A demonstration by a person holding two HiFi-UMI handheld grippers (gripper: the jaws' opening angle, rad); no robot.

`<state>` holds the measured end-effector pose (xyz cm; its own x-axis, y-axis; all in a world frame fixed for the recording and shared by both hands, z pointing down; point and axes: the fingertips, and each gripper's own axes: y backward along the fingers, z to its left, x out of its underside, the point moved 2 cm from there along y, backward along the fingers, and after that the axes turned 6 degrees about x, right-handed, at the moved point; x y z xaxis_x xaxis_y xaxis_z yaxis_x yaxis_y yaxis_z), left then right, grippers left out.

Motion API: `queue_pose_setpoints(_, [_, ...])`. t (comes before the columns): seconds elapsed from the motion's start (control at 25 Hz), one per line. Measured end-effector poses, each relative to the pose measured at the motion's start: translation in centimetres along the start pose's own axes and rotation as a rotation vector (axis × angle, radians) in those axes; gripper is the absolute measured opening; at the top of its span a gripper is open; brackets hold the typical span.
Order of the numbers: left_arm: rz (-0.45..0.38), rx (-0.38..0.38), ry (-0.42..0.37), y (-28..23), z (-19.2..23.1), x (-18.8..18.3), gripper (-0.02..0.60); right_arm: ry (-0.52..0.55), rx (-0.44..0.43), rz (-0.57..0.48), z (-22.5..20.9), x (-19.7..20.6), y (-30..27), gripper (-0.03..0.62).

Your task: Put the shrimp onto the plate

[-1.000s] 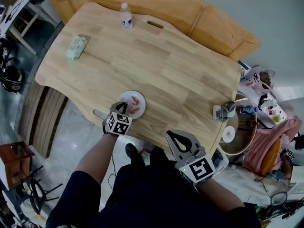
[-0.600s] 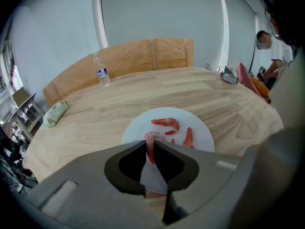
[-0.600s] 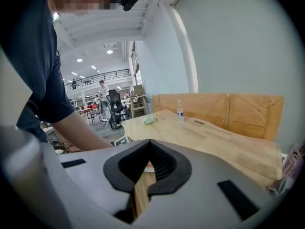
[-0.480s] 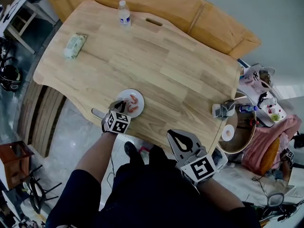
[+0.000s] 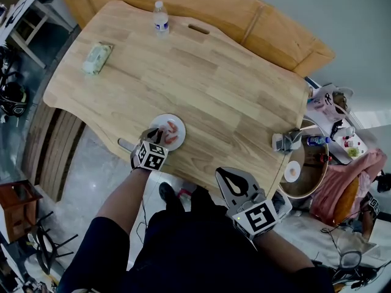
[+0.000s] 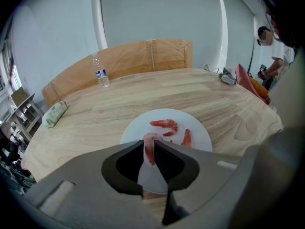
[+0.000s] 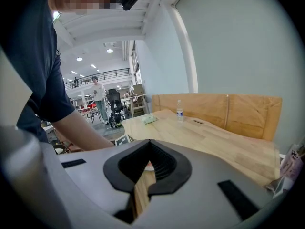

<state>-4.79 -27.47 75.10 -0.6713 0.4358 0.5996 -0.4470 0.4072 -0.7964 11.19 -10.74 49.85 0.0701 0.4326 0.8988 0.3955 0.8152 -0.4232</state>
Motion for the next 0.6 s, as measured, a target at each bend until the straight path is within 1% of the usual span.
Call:
queue_pose_setpoints(0.28, [-0.032,-0.013,0.006,1.4,0.0,-0.6,0.058,0.008,-0.001,-0.022,0.4,-0.3,0.8,0.009])
queue_pose_setpoints(0.6, [-0.088,-0.023,0.01,5.2,-0.7,-1.7,0.058,0.007,-0.021,-0.046,1.7,-1.4,1.1,0.009])
